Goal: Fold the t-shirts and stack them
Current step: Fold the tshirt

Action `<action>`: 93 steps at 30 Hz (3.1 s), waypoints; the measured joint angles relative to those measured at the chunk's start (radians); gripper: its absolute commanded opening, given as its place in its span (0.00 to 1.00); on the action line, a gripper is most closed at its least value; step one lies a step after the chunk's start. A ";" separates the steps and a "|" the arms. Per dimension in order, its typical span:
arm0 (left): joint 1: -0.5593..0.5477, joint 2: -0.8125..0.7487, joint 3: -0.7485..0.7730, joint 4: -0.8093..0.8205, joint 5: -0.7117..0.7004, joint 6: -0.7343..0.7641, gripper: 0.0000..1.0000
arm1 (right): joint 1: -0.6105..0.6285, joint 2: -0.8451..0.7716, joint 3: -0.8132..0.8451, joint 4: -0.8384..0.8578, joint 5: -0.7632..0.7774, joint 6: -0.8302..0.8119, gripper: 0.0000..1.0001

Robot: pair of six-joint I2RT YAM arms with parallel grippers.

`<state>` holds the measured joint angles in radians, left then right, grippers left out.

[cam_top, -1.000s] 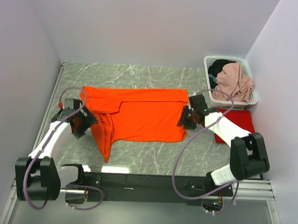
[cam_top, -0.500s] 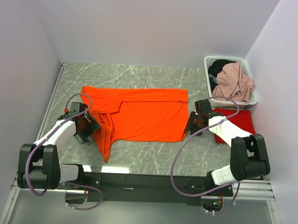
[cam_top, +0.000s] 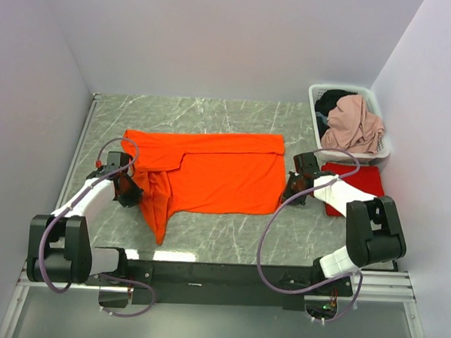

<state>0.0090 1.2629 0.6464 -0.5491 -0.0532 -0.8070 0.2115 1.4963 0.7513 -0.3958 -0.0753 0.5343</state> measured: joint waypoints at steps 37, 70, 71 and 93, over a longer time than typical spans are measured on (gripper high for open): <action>0.269 -0.130 0.098 -0.145 0.123 0.024 0.81 | -0.071 -0.250 0.084 -0.209 0.070 0.000 0.39; -0.188 0.242 0.283 -0.172 -0.224 0.034 0.49 | 0.163 0.045 0.197 0.013 -0.071 -0.027 0.39; -0.188 0.242 0.281 -0.170 -0.233 0.028 0.45 | 0.163 0.045 0.193 0.014 -0.074 -0.027 0.39; 0.185 0.066 0.029 -0.105 -0.139 -0.051 0.28 | 0.161 0.046 0.170 0.045 -0.085 -0.035 0.38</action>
<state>0.1936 1.3289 0.6754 -0.6540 -0.1921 -0.8585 0.3725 1.5425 0.9215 -0.3508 -0.1600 0.4992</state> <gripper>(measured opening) 0.189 0.384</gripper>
